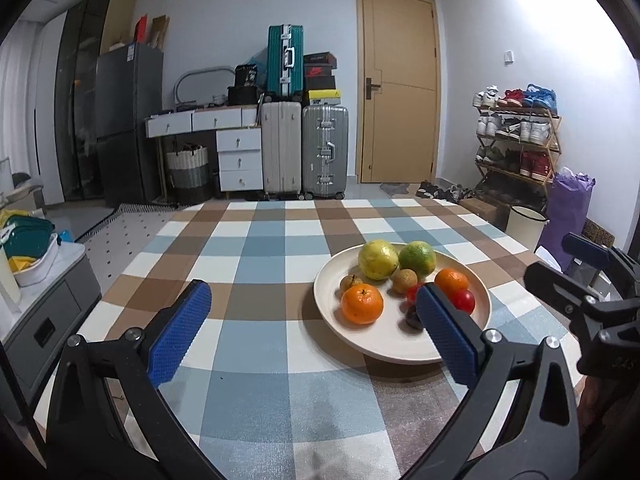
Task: Organize fruits
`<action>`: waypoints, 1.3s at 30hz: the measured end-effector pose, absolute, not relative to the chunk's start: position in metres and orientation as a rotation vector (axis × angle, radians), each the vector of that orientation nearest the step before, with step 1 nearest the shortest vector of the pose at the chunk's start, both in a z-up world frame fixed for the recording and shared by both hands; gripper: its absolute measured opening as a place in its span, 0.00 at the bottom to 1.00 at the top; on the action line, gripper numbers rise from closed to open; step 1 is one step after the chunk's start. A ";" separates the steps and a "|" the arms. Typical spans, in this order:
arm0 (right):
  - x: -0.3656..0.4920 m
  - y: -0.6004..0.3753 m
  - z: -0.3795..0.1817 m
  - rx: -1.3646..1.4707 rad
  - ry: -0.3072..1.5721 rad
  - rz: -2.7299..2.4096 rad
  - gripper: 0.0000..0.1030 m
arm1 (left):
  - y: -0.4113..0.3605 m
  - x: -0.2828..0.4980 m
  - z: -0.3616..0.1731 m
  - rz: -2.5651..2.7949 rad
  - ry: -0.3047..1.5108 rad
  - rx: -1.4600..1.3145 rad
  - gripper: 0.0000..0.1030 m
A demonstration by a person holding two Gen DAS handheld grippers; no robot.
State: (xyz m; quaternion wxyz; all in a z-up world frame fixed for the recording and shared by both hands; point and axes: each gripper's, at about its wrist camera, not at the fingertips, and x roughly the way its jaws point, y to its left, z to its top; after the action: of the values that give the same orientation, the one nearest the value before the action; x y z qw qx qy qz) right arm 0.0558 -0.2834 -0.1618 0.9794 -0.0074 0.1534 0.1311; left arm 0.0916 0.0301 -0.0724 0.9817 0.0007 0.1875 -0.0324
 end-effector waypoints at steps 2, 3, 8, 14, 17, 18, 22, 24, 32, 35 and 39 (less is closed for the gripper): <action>0.054 -0.282 -0.161 -0.016 0.306 0.264 1.00 | 0.028 0.090 -0.072 -0.068 0.367 0.011 0.99; 0.054 -0.281 -0.161 -0.017 0.303 0.264 1.00 | 0.028 0.089 -0.072 -0.068 0.363 0.012 0.99; 0.053 -0.283 -0.161 -0.017 0.302 0.264 1.00 | 0.027 0.085 -0.071 -0.066 0.343 0.009 0.99; 0.053 -0.283 -0.161 -0.016 0.302 0.264 1.00 | 0.027 0.082 -0.070 -0.066 0.329 0.009 0.99; 0.053 -0.283 -0.161 -0.016 0.302 0.263 1.00 | 0.027 0.082 -0.070 -0.066 0.326 0.012 0.99; 0.053 -0.282 -0.161 -0.016 0.301 0.263 1.00 | 0.027 0.083 -0.070 -0.067 0.328 0.011 0.99; 0.053 -0.282 -0.161 -0.016 0.302 0.264 1.00 | 0.028 0.083 -0.070 -0.066 0.328 0.012 0.99; 0.053 -0.283 -0.161 -0.016 0.302 0.264 1.00 | 0.027 0.082 -0.070 -0.067 0.328 0.011 0.99; 0.053 -0.283 -0.161 -0.016 0.302 0.264 1.00 | 0.027 0.082 -0.070 -0.066 0.328 0.011 0.99; 0.053 -0.282 -0.161 -0.016 0.302 0.264 1.00 | 0.028 0.082 -0.070 -0.066 0.328 0.011 0.99; 0.053 -0.283 -0.161 -0.016 0.301 0.264 1.00 | 0.027 0.082 -0.070 -0.066 0.328 0.012 0.99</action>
State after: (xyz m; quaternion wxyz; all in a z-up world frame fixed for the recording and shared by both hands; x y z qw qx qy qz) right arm 0.0532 -0.2827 -0.1611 0.9800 -0.0077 0.1497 0.1311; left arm 0.0823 0.0275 -0.0702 0.9860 0.0059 0.1630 -0.0330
